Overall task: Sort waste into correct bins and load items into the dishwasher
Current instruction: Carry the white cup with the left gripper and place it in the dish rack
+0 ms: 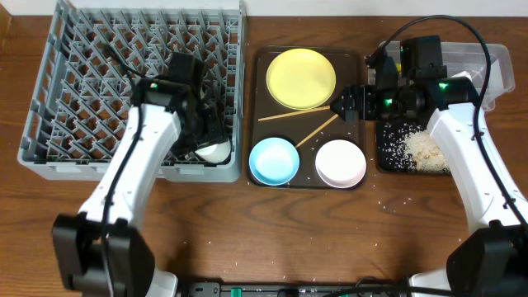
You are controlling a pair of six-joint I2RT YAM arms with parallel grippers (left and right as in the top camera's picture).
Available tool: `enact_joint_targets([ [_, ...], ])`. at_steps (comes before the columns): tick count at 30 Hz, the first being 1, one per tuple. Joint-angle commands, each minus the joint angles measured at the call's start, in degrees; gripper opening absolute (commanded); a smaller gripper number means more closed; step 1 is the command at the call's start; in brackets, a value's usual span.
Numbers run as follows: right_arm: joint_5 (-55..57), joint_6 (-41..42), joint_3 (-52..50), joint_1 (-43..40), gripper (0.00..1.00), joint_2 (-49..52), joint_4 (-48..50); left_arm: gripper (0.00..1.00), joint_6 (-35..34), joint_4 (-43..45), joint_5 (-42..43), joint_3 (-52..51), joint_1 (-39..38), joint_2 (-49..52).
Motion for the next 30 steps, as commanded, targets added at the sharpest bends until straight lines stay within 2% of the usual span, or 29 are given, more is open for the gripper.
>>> enact_joint_targets([
  [1,0.13,-0.90,0.39,0.37,0.94,-0.79,-0.22,0.24,1.01,-0.46,-2.71,0.68,-0.02,2.71],
  [4,0.13,-0.90,0.39,0.37,0.94,-0.79,-0.39,0.25,1.01,0.81,-2.67,0.68,-0.02,5.55],
  [5,0.13,-0.90,0.39,0.37,0.94,-0.79,-0.44,0.29,1.01,1.16,-2.64,0.68,-0.02,6.21],
  [6,0.13,-0.90,0.39,0.37,0.94,-0.79,-0.52,0.37,0.98,1.40,-2.64,0.68,-0.02,6.56],
  [8,0.13,-1.22,0.39,0.37,0.94,-0.79,-0.74,0.70,0.98,1.79,-2.64,0.68,-0.02,7.21],
  [10,0.13,-1.53,0.39,0.37,0.94,-0.79,-0.79,0.83,0.98,1.84,-2.62,0.74,-0.02,6.95],
  [12,0.13,-1.53,0.39,0.37,0.94,-0.79,-0.74,0.86,0.98,1.53,-2.60,1.68,0.00,6.27],
  [22,-0.20,-1.49,0.39,0.44,0.93,-0.79,-0.87,0.86,1.05,-5.25,1.42,13.22,-0.04,0.76],
  [26,-0.70,-1.46,0.39,1.97,0.85,-0.79,-0.96,0.86,0.98,-5.97,5.62,13.33,-0.02,-4.42],
  [30,-0.02,-0.79,0.39,5.57,0.79,-0.79,-0.96,0.86,0.28,-6.62,6.01,13.33,-0.02,-9.51],
])
